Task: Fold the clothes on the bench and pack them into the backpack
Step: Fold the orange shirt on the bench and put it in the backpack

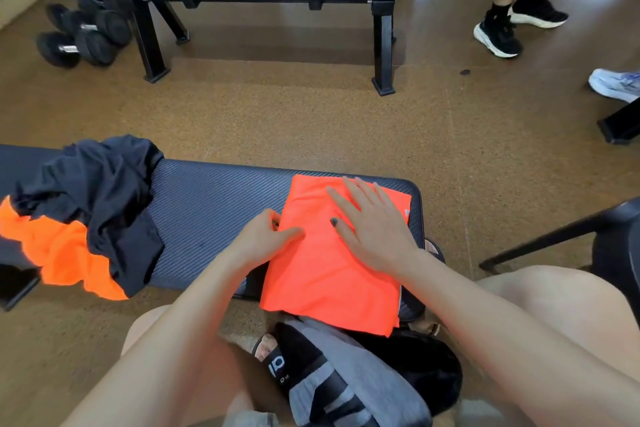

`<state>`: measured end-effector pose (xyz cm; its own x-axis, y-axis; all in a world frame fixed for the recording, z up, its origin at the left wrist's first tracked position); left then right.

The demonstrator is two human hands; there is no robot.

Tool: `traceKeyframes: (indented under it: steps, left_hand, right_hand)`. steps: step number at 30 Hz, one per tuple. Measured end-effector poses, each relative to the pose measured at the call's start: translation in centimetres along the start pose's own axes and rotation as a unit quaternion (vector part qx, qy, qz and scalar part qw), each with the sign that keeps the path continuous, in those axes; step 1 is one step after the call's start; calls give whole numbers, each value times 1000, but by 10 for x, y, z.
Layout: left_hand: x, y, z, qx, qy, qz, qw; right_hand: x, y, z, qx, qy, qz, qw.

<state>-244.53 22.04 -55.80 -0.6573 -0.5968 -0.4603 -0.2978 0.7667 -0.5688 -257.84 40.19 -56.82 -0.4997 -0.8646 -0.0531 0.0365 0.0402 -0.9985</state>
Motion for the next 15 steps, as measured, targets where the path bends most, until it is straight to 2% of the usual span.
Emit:
traceKeyframes:
  steps: [3, 5, 7, 9, 12, 15]
  left_hand:
    - [-2, 1, -5, 36, 7, -10, 999]
    - [-1, -1, -5, 40, 6, 3, 999]
    - [-3, -5, -5, -13, -21, 30, 999]
    - [-6, -9, -4, -108, -56, 60, 991]
    - [-7, -8, -3, -189, -74, 89, 975]
    - [-14, -4, -13, -229, -82, 117, 963]
  right_hand:
    - [-11, 6, -7, -7, 5, 11, 1000]
    - [-15, 4, -10, 27, 45, -9, 999]
    - [-21, -5, -9, 96, 136, -64, 984]
    - [-35, -12, -10, 170, 249, -86, 949]
    - [-61, -7, -12, 273, 354, 15, 895]
    - [-69, -7, -13, 368, 377, 55, 848]
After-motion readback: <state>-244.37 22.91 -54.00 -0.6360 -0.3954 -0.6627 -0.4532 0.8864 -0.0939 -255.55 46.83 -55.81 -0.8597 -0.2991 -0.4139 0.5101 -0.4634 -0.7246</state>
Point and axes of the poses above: each hand's wrist, its own x-axis towards the middle knuckle, its own y-axis out of the palm, z = x × y, the point moved 2 cm from there along x, towards the middle knuckle, and after that the axes turned 11 degrees about -x, right-handed, at the moved point
